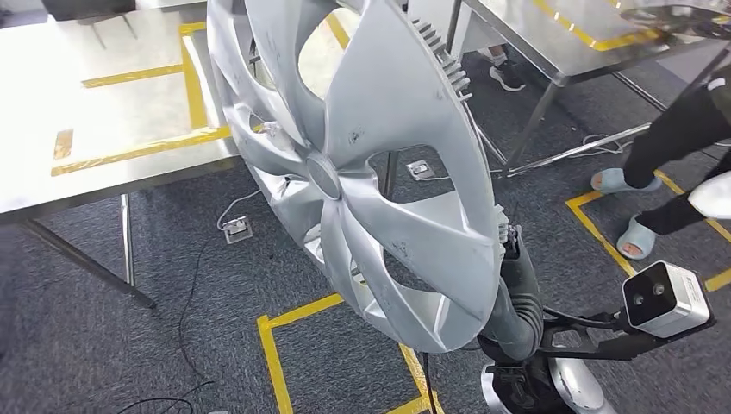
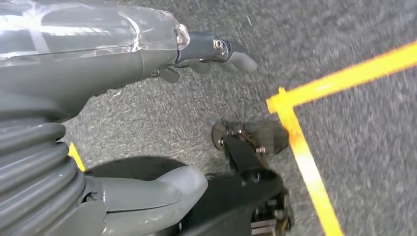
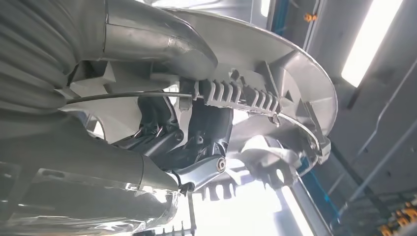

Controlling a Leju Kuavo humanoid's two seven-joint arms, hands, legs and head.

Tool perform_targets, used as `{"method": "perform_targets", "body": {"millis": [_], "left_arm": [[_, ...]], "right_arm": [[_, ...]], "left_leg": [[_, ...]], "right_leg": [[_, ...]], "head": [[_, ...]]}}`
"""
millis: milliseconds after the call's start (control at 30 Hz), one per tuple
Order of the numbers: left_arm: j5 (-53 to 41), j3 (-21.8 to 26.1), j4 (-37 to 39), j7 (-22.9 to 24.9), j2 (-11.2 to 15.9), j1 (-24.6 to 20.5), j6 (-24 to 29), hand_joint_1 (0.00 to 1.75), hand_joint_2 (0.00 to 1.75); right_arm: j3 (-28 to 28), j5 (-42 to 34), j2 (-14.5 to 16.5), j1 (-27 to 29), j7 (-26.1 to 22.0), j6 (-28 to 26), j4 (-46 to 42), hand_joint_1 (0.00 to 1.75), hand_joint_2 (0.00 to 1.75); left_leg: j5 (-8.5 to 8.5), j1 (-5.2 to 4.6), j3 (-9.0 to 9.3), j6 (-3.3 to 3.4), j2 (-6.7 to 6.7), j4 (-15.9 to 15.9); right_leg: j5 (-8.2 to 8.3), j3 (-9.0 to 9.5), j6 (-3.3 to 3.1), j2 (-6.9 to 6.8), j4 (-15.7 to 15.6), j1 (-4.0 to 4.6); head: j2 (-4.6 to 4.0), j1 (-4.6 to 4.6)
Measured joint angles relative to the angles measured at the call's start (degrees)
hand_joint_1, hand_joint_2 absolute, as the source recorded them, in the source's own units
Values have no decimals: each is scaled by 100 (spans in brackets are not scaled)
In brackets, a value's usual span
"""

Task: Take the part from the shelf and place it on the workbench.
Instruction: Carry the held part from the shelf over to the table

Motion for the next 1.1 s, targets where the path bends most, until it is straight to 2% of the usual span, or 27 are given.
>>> {"method": "perform_targets", "body": {"millis": [67, 100, 133, 167, 200, 267, 300, 333, 367, 400, 433, 467, 533, 567, 600, 633, 667, 767, 833, 1000, 1100], "left_arm": [[9, 0, -1, -4, -8, -4, -3, 0, 175], [13, -1, -2, -6, -14, -7, -6, 0, 175], [15, -1, -2, -8, -18, -5, -10, 0, 175], [15, -2, -2, -9, -12, 2, -13, 0, 175], [16, -2, -3, -7, -2, 13, -15, 0, 175], [15, -3, -6, -2, 16, 24, -16, 0, 175], [14, -4, -8, 1, 24, 20, -16, 0, 175], [11, -4, -9, 2, 26, 12, -16, 0, 175], [10, -4, -9, 2, 33, 7, -16, 0, 175], [9, -4, -8, 5, 34, 7, -16, 0, 175], [9, -4, -7, 9, 38, 11, -16, 0, 175], [9, -4, -6, 18, 46, 15, -16, 0, 175], [12, -4, -4, 50, 62, 18, -10, 0, 175], [16, -4, -4, 71, 66, 18, -6, 0, 175], [21, -4, -4, 92, 66, 21, -1, 0, 175], [27, -4, -4, 108, 62, 25, 3, 0, 175], [35, -4, -3, 120, 61, 30, 7, 0, 175], [51, -4, -1, 134, 64, 30, 13, 0, 175], [58, -4, -2, 137, 63, 26, 14, 0, 175], [79, -4, -2, 158, 59, 26, 9, 0, 175], [86, -5, -2, 169, 59, 25, 9, 0, 175]], "right_arm": [[-21, 7, -15, -12, 0, -5, -24, 175, 175], [-34, 14, -22, -21, 1, -11, -47, 175, 175], [-45, 24, -29, -33, 4, -18, -73, 175, 175], [-54, 38, -33, -44, 8, -25, -98, 175, 175], [-55, 50, -35, -56, 12, -31, -119, 175, 175], [-54, 68, -37, -60, 19, -40, -145, 175, 175], [-54, 70, -38, -59, 20, -43, -158, 175, 175], [-54, 73, -38, -55, 21, -45, -171, 175, 175], [-54, 73, -39, -55, 21, -47, -181, 175, 175], [-53, 74, -40, -51, 21, -49, -185, 175, 175], [-52, 74, -40, -49, 22, -51, -186, 175, 175], [-52, 74, -41, -47, 22, -53, -186, 175, 175], [-52, 74, -40, -49, 21, -55, -189, 175, 175], [-51, 70, -40, -54, 21, -55, -192, 175, 175], [-50, 62, -39, -56, 21, -55, -195, 175, 175], [-49, 47, -38, -55, 21, -55, -197, 175, 175], [-49, 29, -39, -53, 21, -55, -198, 175, 175], [-52, -2, -39, -48, 20, -54, -198, 175, 175], [-51, -5, -39, -48, 20, -52, -198, 175, 175], [-51, -40, -39, -47, 19, -49, -198, 175, 175], [-52, -49, -38, -47, 17, -45, -198, 175, 175]], "left_leg": [[11, -7, -2, -20, -148, 7], [25, 6, -23, -45, -209, 9], [45, 25, -52, -78, -266, 6], [67, 34, -75, -116, -332, -4], [70, 31, -90, -144, -313, -7], [-80, -2, -182, -199, 31, 166], [-243, 4, -297, -226, 253, 416], [-433, 24, -460, -265, 402, 760], [-588, 57, -626, -303, 429, 1117], [-665, 89, -741, -338, 424, 1371], [-640, 116, -760, -370, 418, 1440], [-510, 137, -658, -399, 420, 1272], [-197, 162, -240, -433, 457, 546], [-107, 159, -69, -414, 473, 237], [-86, 151, 27, -378, 486, 64], [-111, 143, 49, -341, 493, 14], [-99, 142, 46, -305, 492, 5], [-105, 135, 55, -274, 498, -4], [-116, 127, 58, -248, 497, -4], [-128, 122, 61, -205, 494, -3], [-133, 120, 62, -191, 489, -1]], "right_leg": [[317, 293, -108, 263, -689, 11], [363, 372, -138, 359, -878, 16], [346, 398, -150, 391, -940, 21], [358, 417, -144, 336, -995, 23], [377, 441, -134, 265, -1047, 12], [439, 499, -133, 112, -1173, -19], [459, 517, -133, 31, -1209, -27], [464, 522, -141, -50, -1219, -26], [460, 519, -139, -137, -1213, -28], [451, 516, -128, -219, -1203, -32], [437, 515, -112, -293, -1189, -39], [419, 516, -86, -346, -1171, -49], [373, 514, -14, -417, -1117, -66], [350, 507, 24, -434, -1085, -64], [336, 498, 59, -449, -1065, -59], [317, 490, 61, -450, -1049, -50], [312, 489, 30, -440, -1039, -44], [325, 505, -102, -419, -1061, -44], [335, 522, -107, -417, -1093, -45], [369, 553, -29, -417, -1161, -46], [370, 566, 80, -418, -1182, -51]], "head": [[0, -14], [0, -19], [0, -22], [0, -13], [0, 12], [0, -39], [0, -86], [0, -144], [0, -185], [0, -212], [0, -230], [0, -243], [0, -259], [0, -271], [0, -277], [0, -278], [0, -267], [0, -208], [0, -171], [0, -91], [0, -75]]}}
